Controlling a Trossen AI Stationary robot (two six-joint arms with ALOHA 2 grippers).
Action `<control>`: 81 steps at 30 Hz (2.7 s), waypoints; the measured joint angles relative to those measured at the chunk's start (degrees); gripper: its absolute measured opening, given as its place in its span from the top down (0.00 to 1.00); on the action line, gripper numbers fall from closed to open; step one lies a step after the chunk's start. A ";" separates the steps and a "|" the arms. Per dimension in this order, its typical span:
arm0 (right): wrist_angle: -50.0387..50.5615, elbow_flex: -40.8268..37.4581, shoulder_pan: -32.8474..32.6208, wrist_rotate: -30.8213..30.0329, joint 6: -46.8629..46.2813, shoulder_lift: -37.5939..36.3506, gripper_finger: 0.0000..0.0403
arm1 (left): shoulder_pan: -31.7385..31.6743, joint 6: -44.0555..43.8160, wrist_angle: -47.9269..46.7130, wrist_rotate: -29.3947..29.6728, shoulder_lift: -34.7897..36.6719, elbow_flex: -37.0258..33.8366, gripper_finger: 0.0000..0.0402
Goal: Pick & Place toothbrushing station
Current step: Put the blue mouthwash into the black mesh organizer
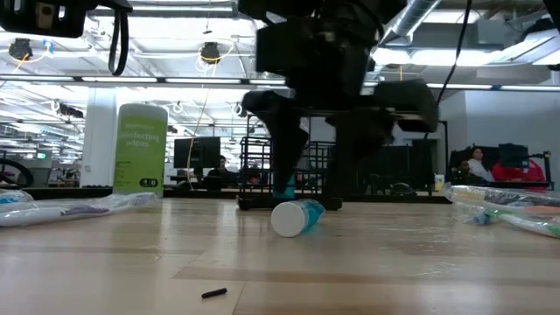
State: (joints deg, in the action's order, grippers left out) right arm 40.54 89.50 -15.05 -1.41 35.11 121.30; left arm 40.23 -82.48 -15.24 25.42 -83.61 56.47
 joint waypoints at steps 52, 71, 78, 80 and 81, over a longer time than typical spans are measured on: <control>0.96 -0.05 -0.20 6.05 -20.86 2.51 0.54 | -0.02 3.04 0.13 -0.21 -0.02 0.00 0.45; 2.66 0.01 -0.17 6.27 -23.63 2.51 0.59 | -0.15 2.54 -0.81 0.73 -0.02 0.00 0.45; 2.48 0.01 -0.20 6.54 -24.46 2.51 0.58 | -0.17 2.54 -1.09 0.73 -0.02 0.00 0.45; 2.48 0.01 -0.20 6.64 -24.63 2.51 0.56 | -0.16 2.54 -1.23 0.73 -0.02 0.00 0.45; 2.48 0.01 -0.18 6.69 -24.65 2.51 0.55 | -0.15 2.54 -1.33 0.73 -0.02 0.00 0.45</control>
State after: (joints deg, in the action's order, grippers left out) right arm 43.03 89.52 -15.23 5.28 10.47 123.81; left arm 40.07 -79.94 -16.58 26.15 -83.64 56.47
